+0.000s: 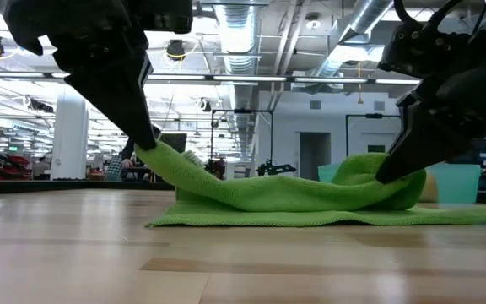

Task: Roll microfiber towels into tight, uniform cylinder then place into a basket
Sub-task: Fold the green towel

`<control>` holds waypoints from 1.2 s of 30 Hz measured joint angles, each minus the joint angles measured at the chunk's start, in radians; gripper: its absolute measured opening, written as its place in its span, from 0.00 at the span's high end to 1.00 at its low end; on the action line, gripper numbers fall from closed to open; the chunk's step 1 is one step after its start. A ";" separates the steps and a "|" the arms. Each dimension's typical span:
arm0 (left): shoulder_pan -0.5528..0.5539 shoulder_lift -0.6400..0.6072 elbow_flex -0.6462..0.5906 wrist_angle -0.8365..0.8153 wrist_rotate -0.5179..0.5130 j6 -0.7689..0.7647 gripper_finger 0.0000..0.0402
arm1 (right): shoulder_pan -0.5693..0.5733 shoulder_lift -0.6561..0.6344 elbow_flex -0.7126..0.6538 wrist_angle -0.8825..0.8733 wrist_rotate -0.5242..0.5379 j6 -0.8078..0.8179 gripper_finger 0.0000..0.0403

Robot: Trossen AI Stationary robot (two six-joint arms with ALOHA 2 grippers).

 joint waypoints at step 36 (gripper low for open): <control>-0.001 0.000 0.007 -0.053 0.065 0.066 0.99 | -0.087 -0.293 0.002 -0.001 -0.226 -0.209 0.51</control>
